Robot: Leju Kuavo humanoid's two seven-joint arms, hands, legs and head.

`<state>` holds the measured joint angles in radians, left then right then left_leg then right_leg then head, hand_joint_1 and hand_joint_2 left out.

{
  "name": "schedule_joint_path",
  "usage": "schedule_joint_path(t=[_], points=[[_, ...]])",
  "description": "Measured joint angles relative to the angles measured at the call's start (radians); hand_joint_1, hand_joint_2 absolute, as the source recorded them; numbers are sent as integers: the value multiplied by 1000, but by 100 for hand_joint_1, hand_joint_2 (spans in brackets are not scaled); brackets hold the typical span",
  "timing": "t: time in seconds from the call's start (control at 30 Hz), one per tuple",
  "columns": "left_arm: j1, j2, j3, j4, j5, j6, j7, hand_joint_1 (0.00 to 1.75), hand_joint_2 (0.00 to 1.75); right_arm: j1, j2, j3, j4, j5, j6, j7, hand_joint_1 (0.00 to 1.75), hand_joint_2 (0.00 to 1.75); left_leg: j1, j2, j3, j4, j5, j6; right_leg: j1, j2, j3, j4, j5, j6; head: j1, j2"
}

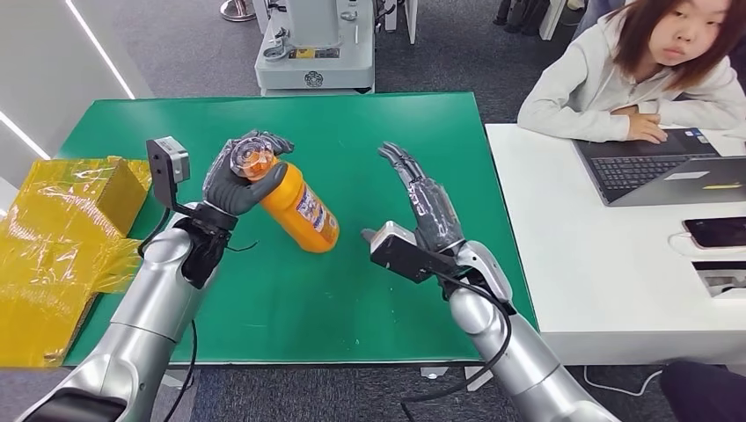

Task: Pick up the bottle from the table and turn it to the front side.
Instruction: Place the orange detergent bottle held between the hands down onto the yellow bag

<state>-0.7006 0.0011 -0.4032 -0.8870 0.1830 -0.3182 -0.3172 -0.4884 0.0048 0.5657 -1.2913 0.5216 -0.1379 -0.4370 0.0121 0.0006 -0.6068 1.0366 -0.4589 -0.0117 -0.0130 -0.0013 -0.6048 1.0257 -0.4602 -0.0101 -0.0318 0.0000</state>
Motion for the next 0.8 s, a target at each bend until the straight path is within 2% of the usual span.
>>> schedule_joint_path(t=[0.17, 0.27, 0.43, 0.57, 0.73, 0.8], points=[[0, 33, 10, -2, -219, 149, -39, 175, 175, 27, -9, 5, -58, -9, 1, -6, 0, 175, 0, 0, 0, 0, 0, 0, 0, 0, 0, 0, 0, 0, 0, 0], [-1, 48, 14, -8, -286, 193, -45, 175, 175, 36, -14, 7, -77, -11, 0, -12, 0, 175, 0, 0, 0, 0, 0, 0, 0, 0, 0, 0, 0, 0, 0, 0], [-26, 77, 14, -20, -524, 346, -46, 175, 175, 51, -21, 11, -111, -17, -1, -23, 0, 175, 0, 0, 0, 0, 0, 0, 0, 0, 0, 0, 0, 0, 0, 0], [-57, 108, 14, -20, -621, 381, -48, 175, 175, 68, -30, 14, -133, -22, -6, -28, 0, 175, 0, 0, 0, 0, 0, 0, 0, 0, 0, 0, 0, 0, 0, 0], [-66, 130, 14, -18, -659, 398, -54, 175, 175, 80, -38, 14, -145, -29, -12, -34, 0, 175, 0, 0, 0, 0, 0, 0, 0, 0, 0, 0, 0, 0, 0, 0], [-68, 136, 13, -18, -717, 439, -53, 175, 175, 82, -42, 15, -148, -31, -14, -37, 0, 175, 0, 0, 0, 0, 0, 0, 0, 0, 0, 0, 0, 0, 0, 0]])
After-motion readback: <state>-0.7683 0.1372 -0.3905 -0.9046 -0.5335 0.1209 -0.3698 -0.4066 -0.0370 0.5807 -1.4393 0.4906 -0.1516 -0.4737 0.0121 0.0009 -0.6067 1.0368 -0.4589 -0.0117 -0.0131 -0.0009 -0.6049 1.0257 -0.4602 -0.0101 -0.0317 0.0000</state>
